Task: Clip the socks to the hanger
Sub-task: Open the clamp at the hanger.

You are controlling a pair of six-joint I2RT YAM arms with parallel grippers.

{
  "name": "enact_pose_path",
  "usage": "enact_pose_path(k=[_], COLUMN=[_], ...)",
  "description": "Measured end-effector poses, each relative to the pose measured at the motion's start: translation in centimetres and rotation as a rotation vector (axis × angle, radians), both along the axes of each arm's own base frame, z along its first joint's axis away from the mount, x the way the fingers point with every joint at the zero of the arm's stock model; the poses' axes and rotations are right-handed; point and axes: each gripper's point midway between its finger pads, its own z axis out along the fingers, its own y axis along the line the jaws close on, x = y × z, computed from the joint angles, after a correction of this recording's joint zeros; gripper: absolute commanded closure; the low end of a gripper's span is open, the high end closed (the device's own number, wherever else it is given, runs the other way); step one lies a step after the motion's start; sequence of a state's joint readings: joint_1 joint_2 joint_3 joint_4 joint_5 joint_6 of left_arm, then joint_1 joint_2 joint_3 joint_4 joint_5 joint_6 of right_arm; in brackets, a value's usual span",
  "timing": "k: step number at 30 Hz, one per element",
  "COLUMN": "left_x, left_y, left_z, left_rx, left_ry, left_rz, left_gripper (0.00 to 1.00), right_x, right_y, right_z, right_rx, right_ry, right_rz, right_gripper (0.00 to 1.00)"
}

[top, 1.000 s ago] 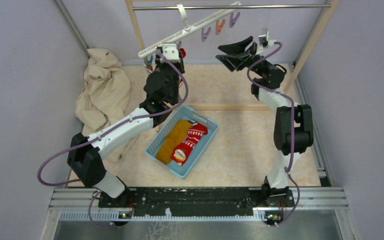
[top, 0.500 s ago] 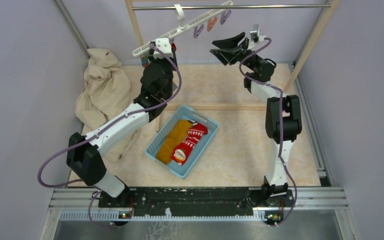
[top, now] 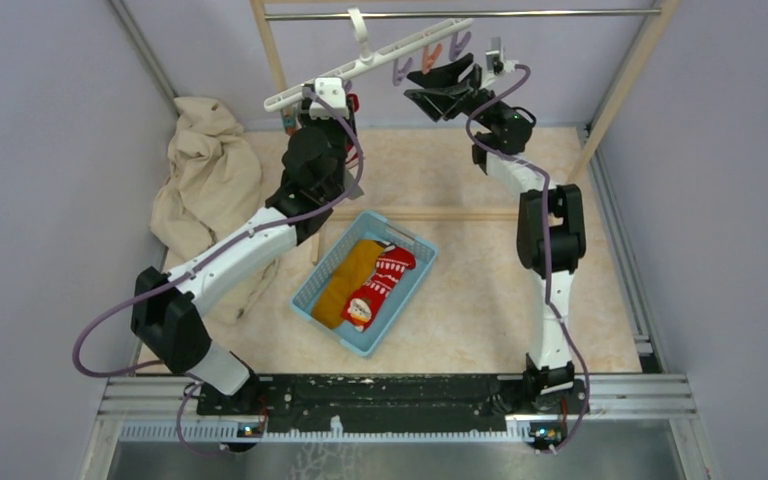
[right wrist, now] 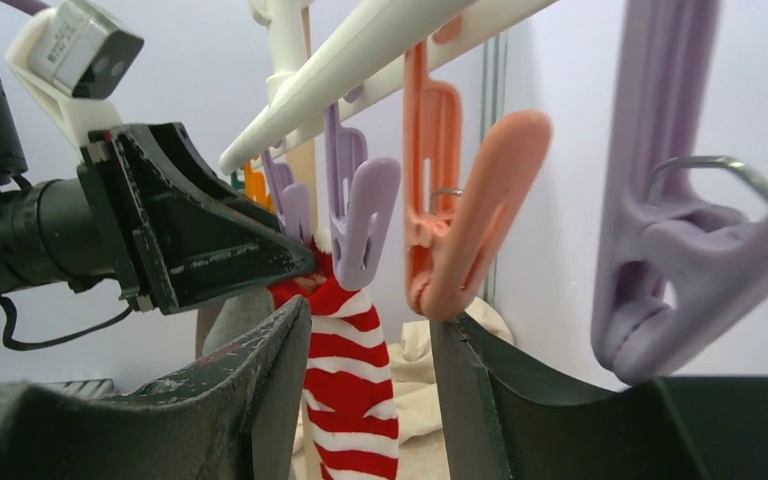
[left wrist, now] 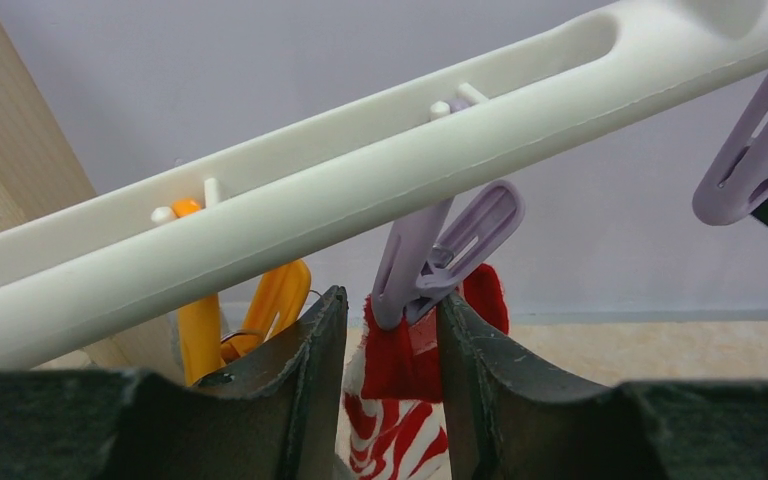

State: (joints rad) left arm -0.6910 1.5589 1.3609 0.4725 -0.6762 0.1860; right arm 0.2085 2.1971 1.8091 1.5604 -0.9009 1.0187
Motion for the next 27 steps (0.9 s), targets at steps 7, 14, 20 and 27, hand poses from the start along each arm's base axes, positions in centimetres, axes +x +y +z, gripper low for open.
enact_pose_path(k=[7,14,20,27], left_x=[-0.5,-0.7,-0.9,-1.0], left_y=[0.3,0.5,0.7,0.8], left_z=[0.8,0.9,1.1,1.0], left_rx=[-0.006,0.009,0.016,0.020], left_ry=[-0.009,-0.003,-0.003,0.002], left_rz=[-0.004,-0.004,-0.002,-0.002], left_gripper=[0.55,0.55,0.55,0.55], right_x=[-0.6,0.4,1.7,0.7], right_y=[1.7,2.3,2.8,3.4], right_z=[-0.4,0.3,-0.5,1.0], right_rx=[0.007,0.053,0.074,0.088], right_ry=[0.016,-0.007,0.003,-0.043], right_rz=[0.035,0.038,0.049,0.066], right_gripper=[0.52,0.52,0.52,0.52])
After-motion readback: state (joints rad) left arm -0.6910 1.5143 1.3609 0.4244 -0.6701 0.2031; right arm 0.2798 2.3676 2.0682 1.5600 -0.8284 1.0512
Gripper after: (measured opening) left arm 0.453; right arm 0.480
